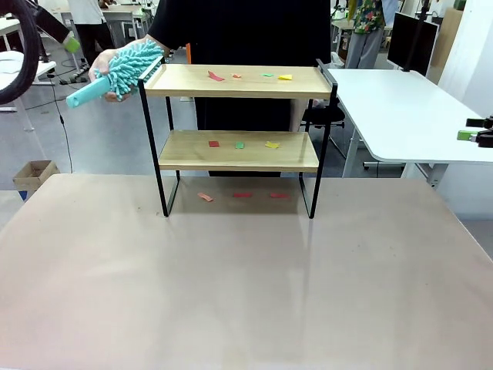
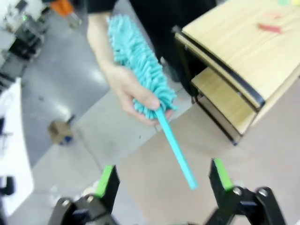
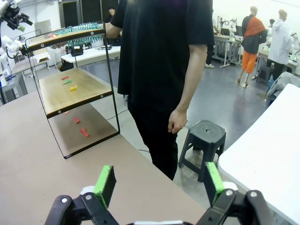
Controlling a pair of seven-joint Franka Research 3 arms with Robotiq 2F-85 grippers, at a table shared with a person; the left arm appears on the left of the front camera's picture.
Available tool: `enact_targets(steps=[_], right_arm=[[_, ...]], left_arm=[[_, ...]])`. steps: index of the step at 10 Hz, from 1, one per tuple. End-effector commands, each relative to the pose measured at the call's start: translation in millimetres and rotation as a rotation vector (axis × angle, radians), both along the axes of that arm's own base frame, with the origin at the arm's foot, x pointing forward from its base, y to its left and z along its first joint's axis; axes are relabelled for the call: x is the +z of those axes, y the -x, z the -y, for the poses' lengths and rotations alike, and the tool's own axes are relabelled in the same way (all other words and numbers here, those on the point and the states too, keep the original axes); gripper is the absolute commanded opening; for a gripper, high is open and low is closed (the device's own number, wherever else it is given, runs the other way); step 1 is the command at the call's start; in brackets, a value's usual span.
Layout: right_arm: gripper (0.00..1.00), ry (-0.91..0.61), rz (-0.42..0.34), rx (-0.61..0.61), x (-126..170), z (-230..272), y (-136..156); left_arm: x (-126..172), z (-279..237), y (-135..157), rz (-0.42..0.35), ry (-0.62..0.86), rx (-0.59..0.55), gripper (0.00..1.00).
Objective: Clean the shelf.
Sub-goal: Pick up the Duster handed by the human.
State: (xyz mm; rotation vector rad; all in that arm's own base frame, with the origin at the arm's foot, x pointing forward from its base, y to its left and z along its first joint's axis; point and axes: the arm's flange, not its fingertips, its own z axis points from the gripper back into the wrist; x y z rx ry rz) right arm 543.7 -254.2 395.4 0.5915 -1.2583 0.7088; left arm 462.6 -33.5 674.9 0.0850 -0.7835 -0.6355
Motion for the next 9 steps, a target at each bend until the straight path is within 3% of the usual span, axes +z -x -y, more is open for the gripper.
enact_targets(steps=[1, 3, 9], right_arm=[[1.00, 0.004, 0.001, 0.004, 2.0, -1.6, -0.3], [1.00, 0.004, 0.001, 0.004, 2.0, -1.6, -0.3], [1.00, 0.004, 0.001, 0.004, 2.0, -1.6, -0.3]], left_arm=[[-6.3, 16.1, 10.8, -0.086, -0.030, 0.091, 1.00], [-20.5, 26.6, 7.4, -0.137, -0.039, 0.137, 1.00], [-61.9, 29.1, -7.3, -0.132, 0.003, 0.160, 1.00]])
